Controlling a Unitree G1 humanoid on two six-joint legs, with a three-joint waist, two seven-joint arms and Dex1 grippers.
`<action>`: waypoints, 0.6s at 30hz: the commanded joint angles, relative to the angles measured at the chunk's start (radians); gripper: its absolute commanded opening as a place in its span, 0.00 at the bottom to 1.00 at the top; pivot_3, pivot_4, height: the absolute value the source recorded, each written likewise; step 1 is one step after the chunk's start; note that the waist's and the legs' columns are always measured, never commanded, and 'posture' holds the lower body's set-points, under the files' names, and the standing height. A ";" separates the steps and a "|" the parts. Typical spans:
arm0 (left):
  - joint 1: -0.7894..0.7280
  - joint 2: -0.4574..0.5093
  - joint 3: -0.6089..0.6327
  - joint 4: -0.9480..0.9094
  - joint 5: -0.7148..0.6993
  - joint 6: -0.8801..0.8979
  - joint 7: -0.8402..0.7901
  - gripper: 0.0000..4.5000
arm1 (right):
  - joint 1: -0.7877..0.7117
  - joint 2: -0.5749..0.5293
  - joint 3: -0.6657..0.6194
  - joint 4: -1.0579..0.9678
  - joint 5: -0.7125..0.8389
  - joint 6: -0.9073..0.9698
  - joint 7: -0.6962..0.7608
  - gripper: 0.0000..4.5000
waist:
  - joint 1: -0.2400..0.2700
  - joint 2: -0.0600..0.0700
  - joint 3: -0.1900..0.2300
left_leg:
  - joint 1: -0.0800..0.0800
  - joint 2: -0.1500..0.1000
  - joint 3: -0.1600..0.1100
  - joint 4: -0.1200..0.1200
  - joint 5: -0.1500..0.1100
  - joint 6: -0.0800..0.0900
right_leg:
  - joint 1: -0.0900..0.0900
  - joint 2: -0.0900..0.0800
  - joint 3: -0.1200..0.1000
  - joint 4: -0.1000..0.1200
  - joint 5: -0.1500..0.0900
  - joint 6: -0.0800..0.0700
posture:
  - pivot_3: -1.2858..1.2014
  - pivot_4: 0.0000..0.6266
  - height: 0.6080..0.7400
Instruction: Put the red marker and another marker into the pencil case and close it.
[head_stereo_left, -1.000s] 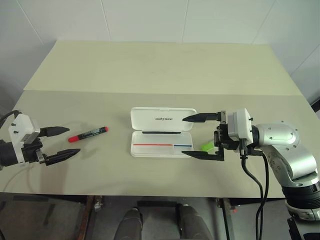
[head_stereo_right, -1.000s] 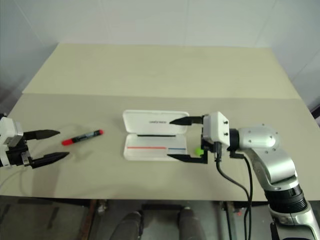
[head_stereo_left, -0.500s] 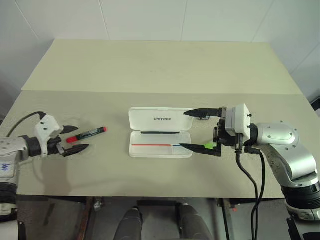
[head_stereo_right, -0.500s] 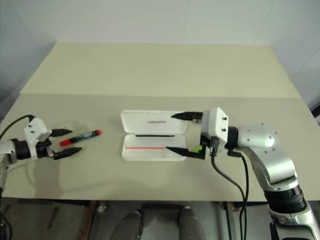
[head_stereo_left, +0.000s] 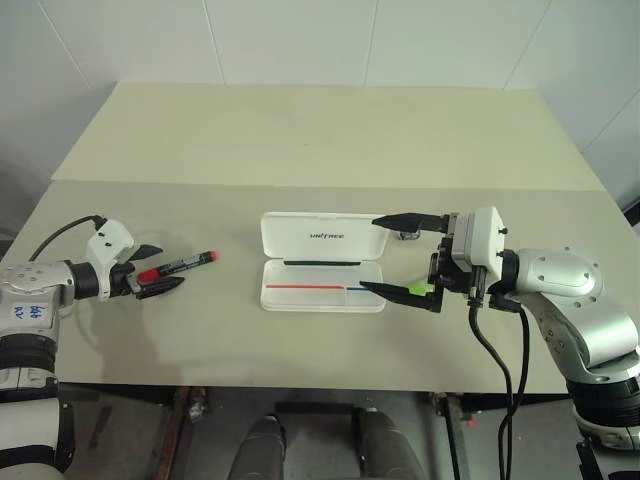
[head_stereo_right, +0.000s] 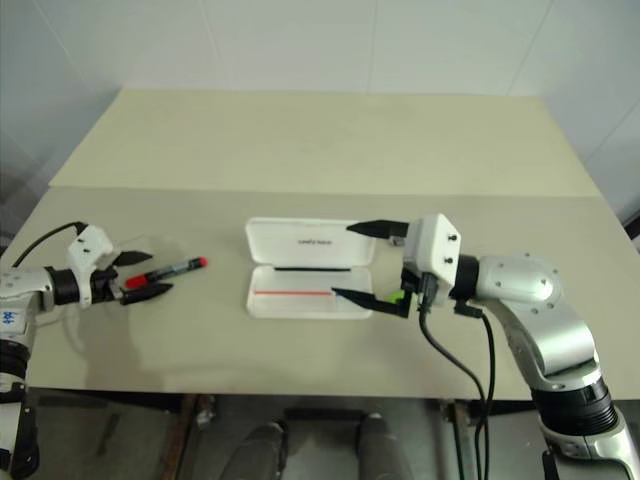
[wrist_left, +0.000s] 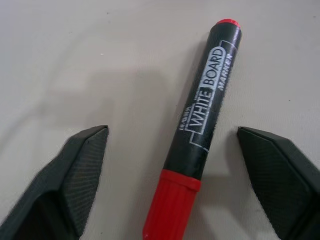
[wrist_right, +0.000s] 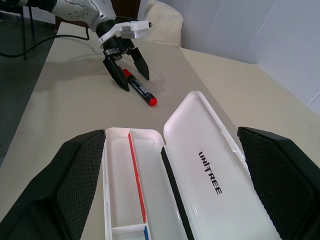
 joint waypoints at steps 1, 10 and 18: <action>0.010 -0.005 -0.027 0.002 0.014 0.041 -0.040 0.70 | 0.003 -0.010 -0.042 -0.045 0.010 0.000 -0.018 1.00 | 0.000 0.000 0.000 | 0.000 0.000 0.000 0.000 0.000 0.000 | 0.000 0.000 0.000 0.000 0.000 -0.001 | 0.52 0.24 1.00; 0.041 -0.015 -0.019 -0.074 0.004 0.071 -0.067 0.14 | 0.007 -0.009 -0.045 -0.057 0.009 0.007 -0.026 1.00 | 0.000 0.000 0.000 | 0.001 0.000 0.000 0.000 0.001 0.000 | 0.001 0.000 0.000 0.001 -0.004 -0.009 | 0.52 0.24 1.00; 0.069 -0.074 0.070 -0.217 -0.063 0.086 0.045 0.14 | 0.008 -0.007 -0.039 -0.052 0.002 0.007 -0.025 1.00 | 0.007 0.000 0.000 | -0.001 -0.001 0.000 0.000 0.001 0.000 | 0.001 -0.002 0.000 -0.001 -0.003 -0.006 | 0.52 0.24 1.00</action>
